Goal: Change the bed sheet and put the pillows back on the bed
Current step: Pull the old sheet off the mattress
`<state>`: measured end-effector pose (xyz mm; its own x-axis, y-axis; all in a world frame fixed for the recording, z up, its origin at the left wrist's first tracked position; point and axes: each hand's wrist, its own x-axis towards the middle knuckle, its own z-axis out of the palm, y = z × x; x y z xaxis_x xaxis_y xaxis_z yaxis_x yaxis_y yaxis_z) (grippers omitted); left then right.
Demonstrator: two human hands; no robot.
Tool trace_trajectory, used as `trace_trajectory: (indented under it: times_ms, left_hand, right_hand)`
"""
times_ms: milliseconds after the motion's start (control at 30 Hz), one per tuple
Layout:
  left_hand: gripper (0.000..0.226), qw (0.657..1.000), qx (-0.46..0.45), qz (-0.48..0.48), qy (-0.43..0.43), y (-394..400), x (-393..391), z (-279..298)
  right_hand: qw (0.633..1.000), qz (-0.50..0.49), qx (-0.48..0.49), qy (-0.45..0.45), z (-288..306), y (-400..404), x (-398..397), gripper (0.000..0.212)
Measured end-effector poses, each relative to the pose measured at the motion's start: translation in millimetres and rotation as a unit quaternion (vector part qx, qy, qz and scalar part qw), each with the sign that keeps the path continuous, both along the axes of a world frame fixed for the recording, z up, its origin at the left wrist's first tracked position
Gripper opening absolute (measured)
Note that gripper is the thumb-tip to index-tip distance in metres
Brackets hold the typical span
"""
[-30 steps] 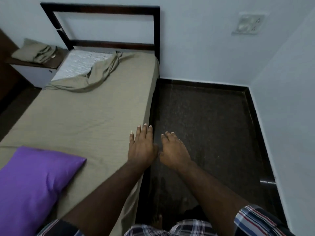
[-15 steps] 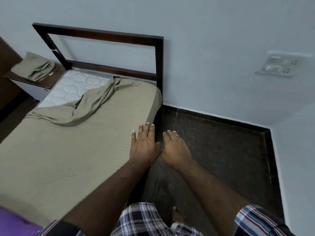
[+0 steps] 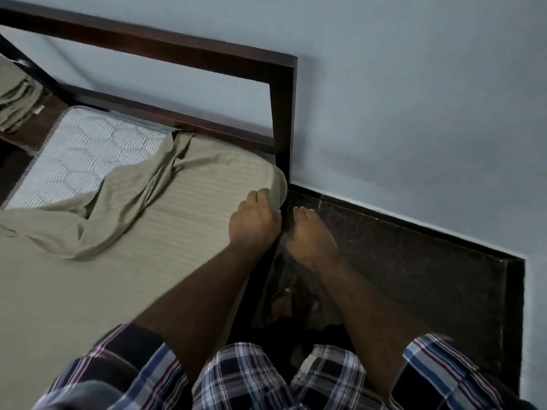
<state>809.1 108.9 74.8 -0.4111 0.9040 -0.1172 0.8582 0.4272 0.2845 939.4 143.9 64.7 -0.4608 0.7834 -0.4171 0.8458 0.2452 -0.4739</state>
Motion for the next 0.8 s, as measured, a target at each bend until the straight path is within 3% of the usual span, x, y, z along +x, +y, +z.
trace_trajectory:
  times_ms: [233, 333, 533, 800]
  left_hand:
    - [0.029, 0.992, -0.080, 0.083, -0.051, 137.3, -32.0, -71.8]
    - [0.034, 0.979, -0.169, 0.103, -0.054, 173.7, -44.6, -113.8]
    - [0.049, 0.960, -0.260, 0.089, -0.048, 207.6, -60.3, -181.7]
    - [0.050, 0.950, -0.307, 0.058, -0.013, 228.0, -82.4, -201.5]
  right_hand:
    - [0.998, -0.004, -0.055, 0.023, -66.6, 124.2, -45.6, 0.049]
    - [0.998, 0.016, -0.063, 0.016, -96.6, 156.9, -54.6, 0.048]
    - [0.995, 0.020, -0.096, -0.001, -144.6, 194.5, -62.9, 0.043]
    - [0.991, 0.030, -0.133, -0.009, -168.0, 198.9, -69.3, 0.043]
